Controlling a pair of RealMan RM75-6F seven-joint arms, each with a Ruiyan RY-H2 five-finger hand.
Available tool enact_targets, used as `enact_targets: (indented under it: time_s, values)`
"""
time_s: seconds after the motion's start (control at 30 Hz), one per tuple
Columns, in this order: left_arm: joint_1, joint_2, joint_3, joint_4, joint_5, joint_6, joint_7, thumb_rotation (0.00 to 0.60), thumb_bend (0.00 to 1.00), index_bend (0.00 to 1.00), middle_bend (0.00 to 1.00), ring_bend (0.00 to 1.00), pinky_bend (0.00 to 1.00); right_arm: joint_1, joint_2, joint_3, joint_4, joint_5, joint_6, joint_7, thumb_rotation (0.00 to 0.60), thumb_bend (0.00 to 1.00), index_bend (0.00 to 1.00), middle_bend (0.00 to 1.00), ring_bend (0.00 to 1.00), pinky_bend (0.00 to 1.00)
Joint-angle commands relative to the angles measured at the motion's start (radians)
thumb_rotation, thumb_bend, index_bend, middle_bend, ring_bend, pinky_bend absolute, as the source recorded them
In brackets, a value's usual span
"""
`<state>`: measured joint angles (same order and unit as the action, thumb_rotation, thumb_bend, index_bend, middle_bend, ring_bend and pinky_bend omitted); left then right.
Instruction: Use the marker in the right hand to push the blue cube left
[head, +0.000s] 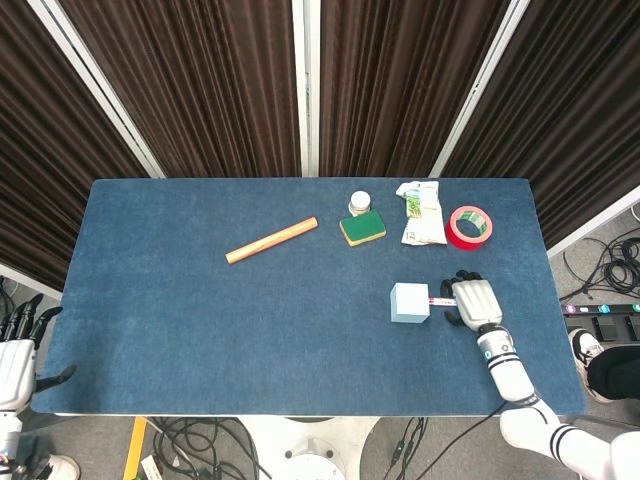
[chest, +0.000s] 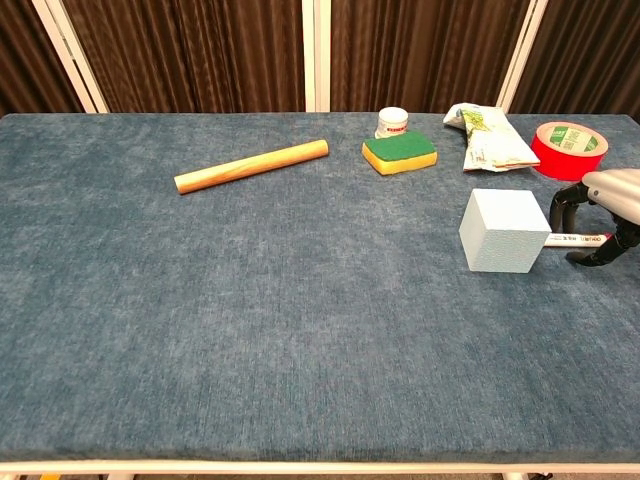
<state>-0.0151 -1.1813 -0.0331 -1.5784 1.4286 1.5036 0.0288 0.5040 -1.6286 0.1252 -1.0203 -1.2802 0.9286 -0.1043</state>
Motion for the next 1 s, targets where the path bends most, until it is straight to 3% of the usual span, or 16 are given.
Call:
enact_targets:
  time_s: [0.03, 1.0]
  values:
    - [0.001, 0.000, 0.000, 0.001, 0.000, 0.001, -0.002, 0.600, 0.05, 0.24, 0.14, 0.06, 0.12, 0.000, 0.000, 0.003, 0.005, -0.001, 0.003, 0.010, 0.598, 0.20, 0.45, 0.44, 0.20, 0.23]
    - [0.008, -0.002, 0.000, 0.015, -0.008, -0.008, -0.016, 0.600, 0.05, 0.24, 0.14, 0.06, 0.12, 0.021, -0.011, 0.004, 0.018, 0.025, -0.029, -0.010, 0.600, 0.28, 0.53, 0.53, 0.27, 0.25]
